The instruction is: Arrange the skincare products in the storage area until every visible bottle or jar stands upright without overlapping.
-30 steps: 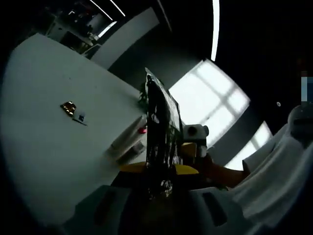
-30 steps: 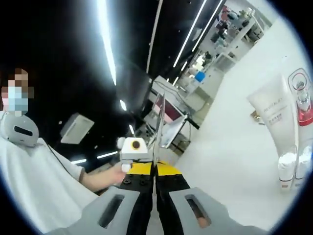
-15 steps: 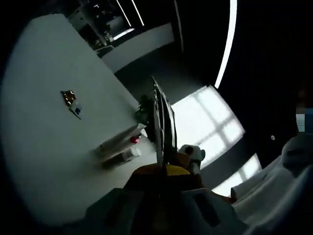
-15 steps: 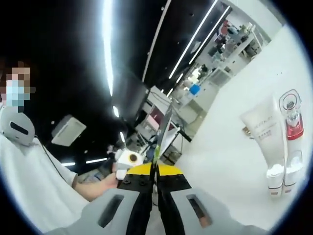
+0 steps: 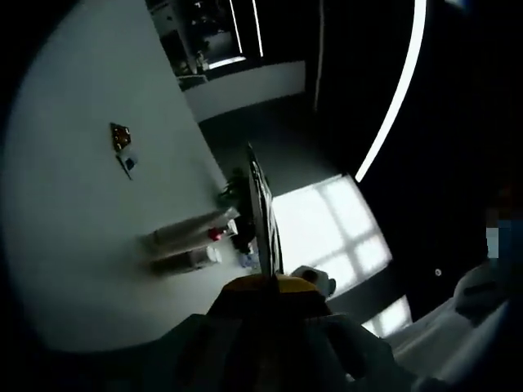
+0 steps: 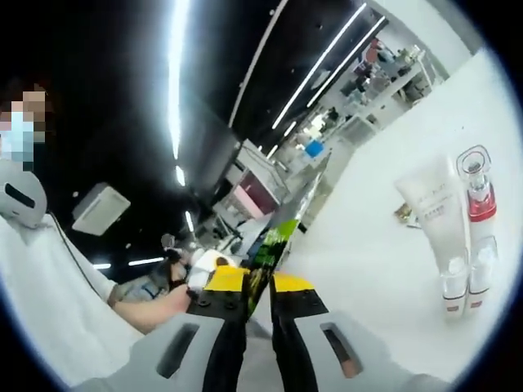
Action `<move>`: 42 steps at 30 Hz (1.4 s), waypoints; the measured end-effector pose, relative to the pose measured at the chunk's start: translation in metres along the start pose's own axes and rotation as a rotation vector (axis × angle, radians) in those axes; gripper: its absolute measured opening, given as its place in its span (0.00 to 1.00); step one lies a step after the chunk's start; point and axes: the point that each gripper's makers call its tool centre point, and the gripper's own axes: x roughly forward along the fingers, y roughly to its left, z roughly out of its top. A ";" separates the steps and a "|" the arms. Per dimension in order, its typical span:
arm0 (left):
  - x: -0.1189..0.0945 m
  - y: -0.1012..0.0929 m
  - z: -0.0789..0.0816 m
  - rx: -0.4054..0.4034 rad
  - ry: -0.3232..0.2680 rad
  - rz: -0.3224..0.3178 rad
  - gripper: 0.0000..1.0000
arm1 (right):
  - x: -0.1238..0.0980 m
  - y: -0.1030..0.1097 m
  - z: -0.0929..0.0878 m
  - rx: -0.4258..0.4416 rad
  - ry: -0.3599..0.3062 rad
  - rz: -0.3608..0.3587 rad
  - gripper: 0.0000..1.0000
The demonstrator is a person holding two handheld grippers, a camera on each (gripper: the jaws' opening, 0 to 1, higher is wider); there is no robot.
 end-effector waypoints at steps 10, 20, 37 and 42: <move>0.010 0.006 -0.005 -0.053 -0.021 0.000 0.00 | -0.009 -0.015 -0.004 0.098 -0.026 -0.061 0.04; 0.007 0.019 -0.010 0.074 0.031 0.081 0.00 | -0.006 -0.020 -0.011 0.128 0.001 -0.068 0.01; 0.000 0.047 -0.016 0.166 0.114 0.203 0.08 | -0.006 -0.035 -0.028 0.137 0.082 -0.106 0.01; 0.002 0.054 -0.014 0.147 0.122 0.219 0.07 | -0.006 -0.042 -0.030 0.140 0.094 -0.121 0.01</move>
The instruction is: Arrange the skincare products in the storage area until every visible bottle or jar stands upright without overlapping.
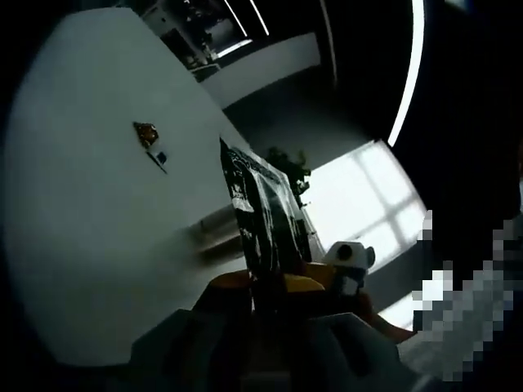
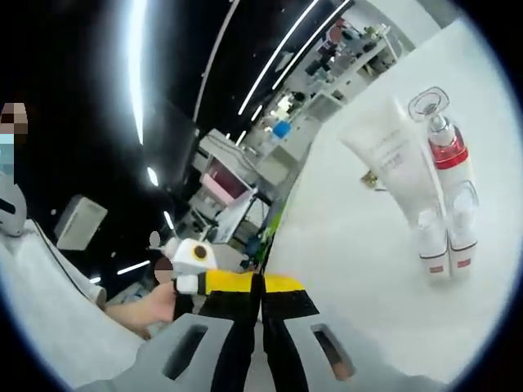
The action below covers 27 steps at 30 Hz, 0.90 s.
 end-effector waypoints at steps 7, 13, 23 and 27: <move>0.008 0.009 0.004 -0.014 -0.009 0.022 0.00 | 0.002 -0.016 -0.005 -0.012 0.019 -0.044 0.02; 0.012 0.017 0.002 -0.043 0.000 0.023 0.00 | 0.002 -0.025 -0.008 -0.059 0.049 -0.067 0.04; 0.017 0.028 0.008 -0.090 -0.024 0.029 0.00 | 0.002 -0.045 -0.012 -0.219 0.128 -0.134 0.15; 0.019 0.031 0.011 -0.091 -0.029 0.034 0.00 | 0.004 -0.043 -0.013 -0.319 0.157 -0.127 0.25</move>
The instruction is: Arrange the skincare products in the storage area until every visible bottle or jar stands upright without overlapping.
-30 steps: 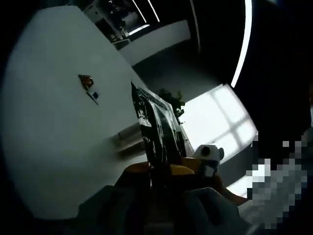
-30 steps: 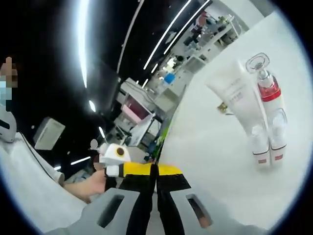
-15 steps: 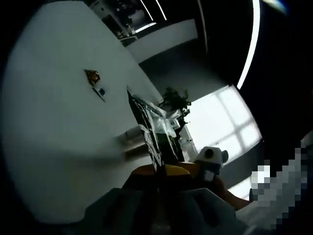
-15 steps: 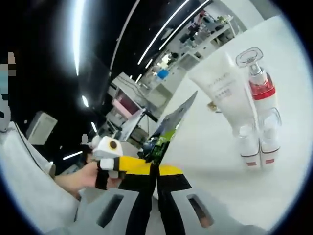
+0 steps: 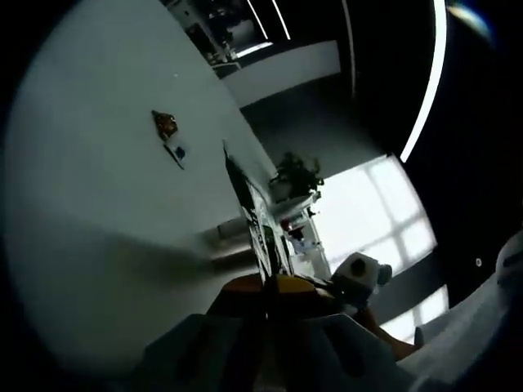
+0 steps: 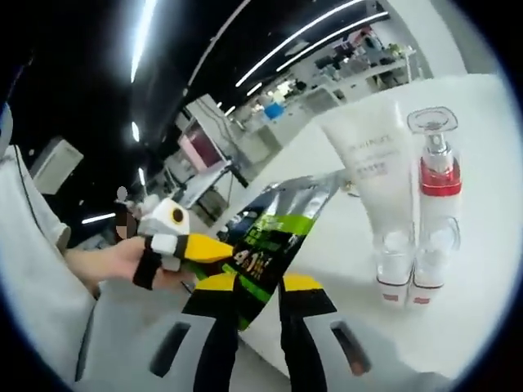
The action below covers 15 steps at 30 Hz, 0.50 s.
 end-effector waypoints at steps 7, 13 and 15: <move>0.008 0.012 0.000 -0.013 0.000 0.016 0.00 | 0.007 0.009 -0.008 -0.086 0.062 0.012 0.50; 0.010 0.023 -0.003 -0.031 0.009 0.038 0.00 | 0.009 0.012 -0.020 -0.137 0.137 0.022 0.63; 0.011 0.027 -0.003 -0.044 0.004 0.042 0.00 | 0.009 0.012 -0.024 -0.163 0.165 0.021 0.66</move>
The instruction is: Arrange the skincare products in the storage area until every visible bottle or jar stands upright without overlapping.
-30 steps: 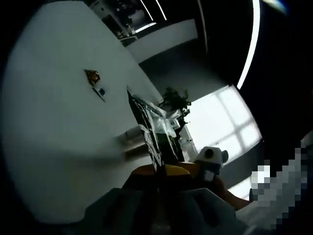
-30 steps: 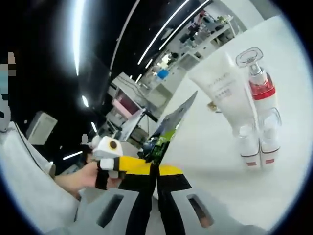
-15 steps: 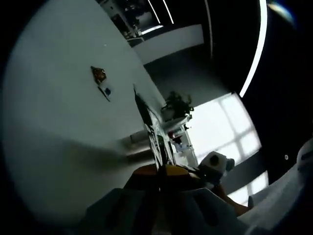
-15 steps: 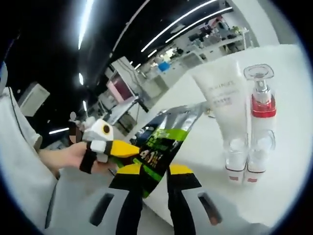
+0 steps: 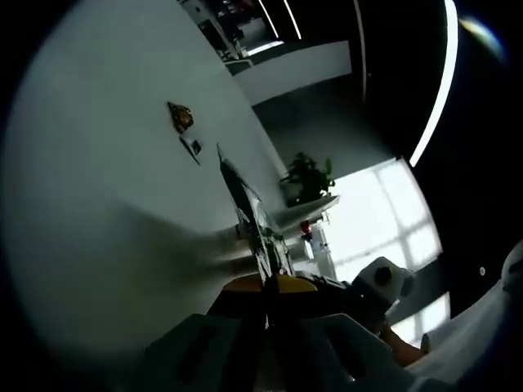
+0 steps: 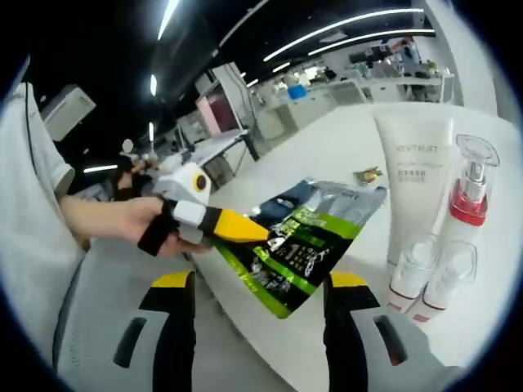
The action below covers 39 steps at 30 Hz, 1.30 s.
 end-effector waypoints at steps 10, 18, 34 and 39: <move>0.009 0.017 -0.005 -0.012 0.013 0.025 0.00 | 0.008 -0.009 -0.012 -0.002 0.060 -0.027 0.73; 0.019 0.034 -0.009 -0.062 0.006 0.043 0.00 | 0.010 -0.013 -0.024 -0.021 0.099 -0.047 0.79; 0.026 0.062 -0.018 -0.097 0.019 0.153 0.00 | 0.001 -0.005 -0.022 -0.036 0.097 -0.031 0.89; 0.027 0.070 -0.019 -0.123 0.014 0.193 0.00 | -0.008 -0.003 -0.021 -0.035 0.094 -0.036 0.91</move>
